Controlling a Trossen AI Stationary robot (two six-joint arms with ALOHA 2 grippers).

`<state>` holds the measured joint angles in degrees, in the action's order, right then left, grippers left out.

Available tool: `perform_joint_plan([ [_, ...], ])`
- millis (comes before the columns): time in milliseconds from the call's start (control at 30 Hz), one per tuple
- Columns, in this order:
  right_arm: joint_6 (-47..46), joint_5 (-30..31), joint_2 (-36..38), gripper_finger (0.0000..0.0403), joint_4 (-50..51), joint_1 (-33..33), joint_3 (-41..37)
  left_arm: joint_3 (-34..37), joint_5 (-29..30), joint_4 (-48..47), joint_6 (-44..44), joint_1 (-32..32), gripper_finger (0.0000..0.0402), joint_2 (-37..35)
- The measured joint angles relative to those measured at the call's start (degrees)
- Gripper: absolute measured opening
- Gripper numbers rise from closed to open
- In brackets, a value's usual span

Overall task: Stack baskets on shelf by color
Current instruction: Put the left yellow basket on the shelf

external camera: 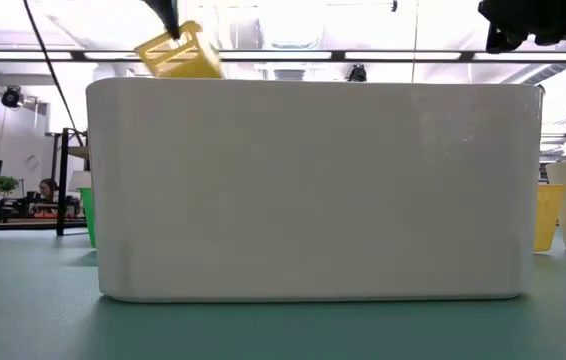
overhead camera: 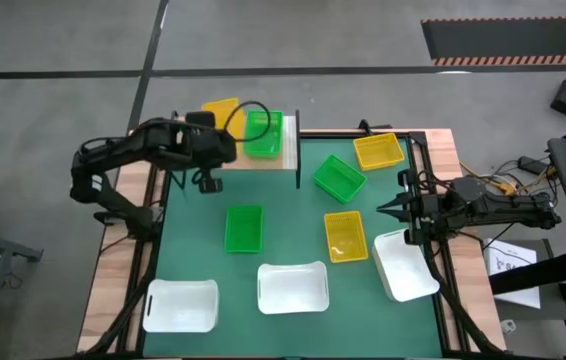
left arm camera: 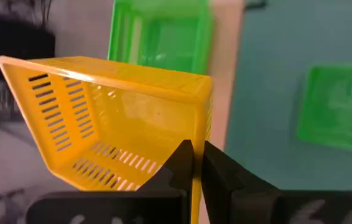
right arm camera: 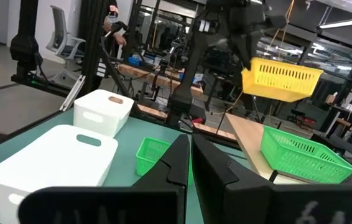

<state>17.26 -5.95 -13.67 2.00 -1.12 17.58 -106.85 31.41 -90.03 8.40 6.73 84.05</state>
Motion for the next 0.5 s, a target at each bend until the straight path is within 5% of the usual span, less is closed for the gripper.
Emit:
perform_joint_plan([
  [267, -0.6, 0.0, 0.0, 0.0011, -0.2, 0.0, 0.0, 12.1, -0.4, 1.7, 4.3, 6.1, 0.0000, -6.4],
  [500, -0.9, 0.0, 0.0, 0.0011, -0.1, 0.0, 0.0, 17.8, -0.7, 7.3, 4.8, 7.6, 0.0000, -4.2],
])
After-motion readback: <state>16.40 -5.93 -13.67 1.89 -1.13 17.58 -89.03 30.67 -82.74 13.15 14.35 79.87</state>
